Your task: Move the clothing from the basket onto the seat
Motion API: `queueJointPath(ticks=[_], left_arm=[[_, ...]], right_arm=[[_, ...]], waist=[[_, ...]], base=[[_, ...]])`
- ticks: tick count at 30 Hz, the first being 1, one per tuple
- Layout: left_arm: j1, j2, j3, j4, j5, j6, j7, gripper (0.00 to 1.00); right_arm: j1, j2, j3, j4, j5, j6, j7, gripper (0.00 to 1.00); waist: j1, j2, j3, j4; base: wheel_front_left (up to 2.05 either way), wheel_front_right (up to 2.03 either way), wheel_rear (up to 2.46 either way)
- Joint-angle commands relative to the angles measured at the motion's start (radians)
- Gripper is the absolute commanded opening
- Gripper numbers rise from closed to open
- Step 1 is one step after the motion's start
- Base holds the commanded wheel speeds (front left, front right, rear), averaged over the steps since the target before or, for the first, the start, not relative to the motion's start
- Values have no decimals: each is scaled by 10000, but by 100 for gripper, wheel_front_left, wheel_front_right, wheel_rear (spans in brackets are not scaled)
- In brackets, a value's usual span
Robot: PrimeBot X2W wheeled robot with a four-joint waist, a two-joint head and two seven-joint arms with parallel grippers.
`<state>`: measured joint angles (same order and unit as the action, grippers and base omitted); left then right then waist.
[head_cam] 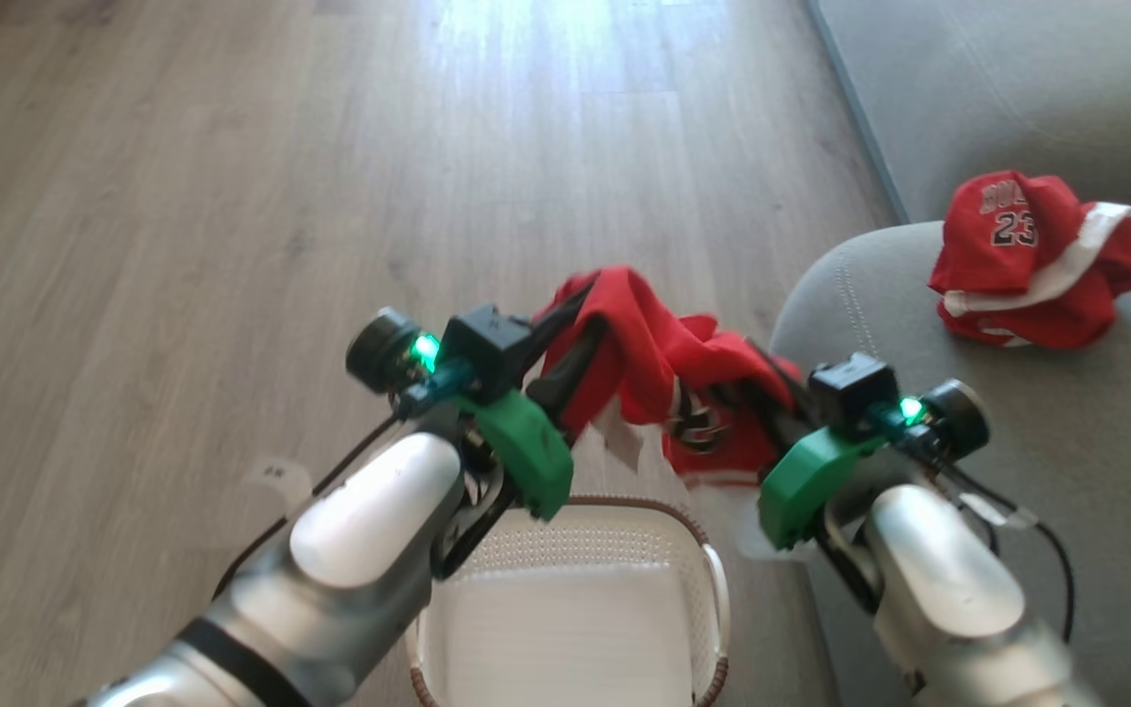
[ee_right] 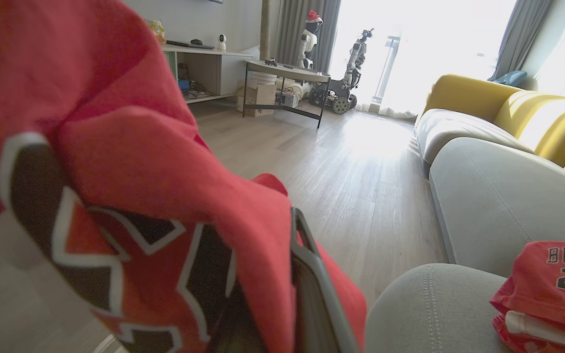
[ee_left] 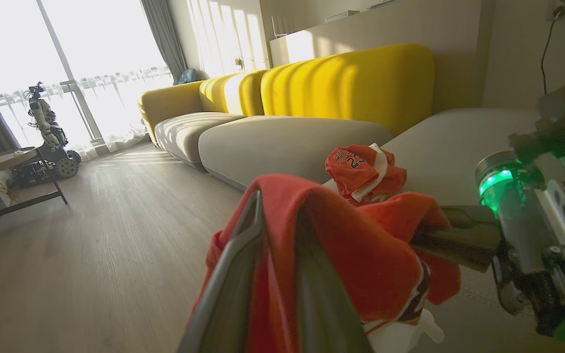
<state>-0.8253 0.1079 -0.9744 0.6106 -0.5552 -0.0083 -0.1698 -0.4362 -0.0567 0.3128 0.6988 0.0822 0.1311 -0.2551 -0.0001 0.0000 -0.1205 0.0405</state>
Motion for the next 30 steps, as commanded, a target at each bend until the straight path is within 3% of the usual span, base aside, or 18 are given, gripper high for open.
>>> queueJointPath(ticks=[1,2,3,11,21,30], left_arm=[[-277,301,293,-157,-84,48,-134,62],[-172,326,303,-145,-127,50,-182,86],[-72,348,312,-132,-173,53,-218,99],[568,490,360,-93,-370,151,-478,100],[1184,396,475,-118,-568,306,-752,100],[1356,258,495,-96,-502,335,-861,100]], right_arm=[[-729,-65,-46,-412,-160,-4,-67,0],[-785,-143,-113,-419,-225,-4,-67,0],[-845,-227,-175,-423,-284,-4,-67,0],[-1253,-889,-606,-549,-551,-4,-67,0],[-1571,-1900,-1172,-1193,-656,-4,104,0],[-1484,-2385,-1494,-2127,-552,-4,488,0]], waist=[[1,0,30,-204],[1,0,41,-288],[1,0,53,-376],[1,0,206,-1122],[1,0,640,-2717],[1,0,1112,-3974]], base=[[0,0,0],[0,0,0],[0,0,0],[0,0,0],[0,0,0],[0,0,0]])
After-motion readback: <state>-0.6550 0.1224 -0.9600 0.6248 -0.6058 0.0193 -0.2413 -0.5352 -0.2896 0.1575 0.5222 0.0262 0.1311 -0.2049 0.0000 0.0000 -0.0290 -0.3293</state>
